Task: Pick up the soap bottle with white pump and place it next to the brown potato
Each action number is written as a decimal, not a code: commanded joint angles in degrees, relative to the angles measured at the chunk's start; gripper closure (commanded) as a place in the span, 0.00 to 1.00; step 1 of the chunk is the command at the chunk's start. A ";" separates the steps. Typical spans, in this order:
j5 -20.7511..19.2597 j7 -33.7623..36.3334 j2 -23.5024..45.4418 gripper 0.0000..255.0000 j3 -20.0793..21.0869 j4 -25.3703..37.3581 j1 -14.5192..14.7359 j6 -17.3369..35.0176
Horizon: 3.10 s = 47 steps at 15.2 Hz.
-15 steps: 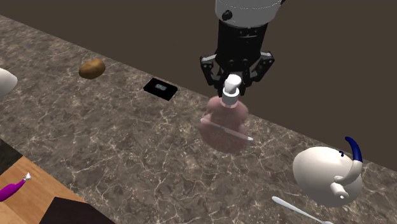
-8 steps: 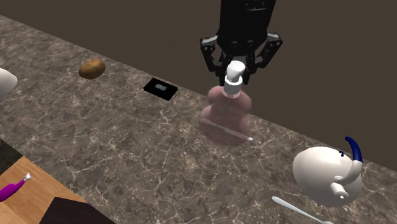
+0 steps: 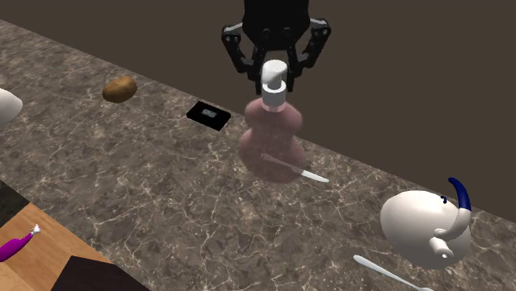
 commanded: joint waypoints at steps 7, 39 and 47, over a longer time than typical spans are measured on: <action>-1.58 11.60 -4.35 1.00 5.45 -5.02 5.99 0.55; -1.59 50.70 19.68 1.00 23.30 28.41 27.85 -10.37; -2.05 53.90 25.62 1.00 24.05 34.53 30.53 -10.67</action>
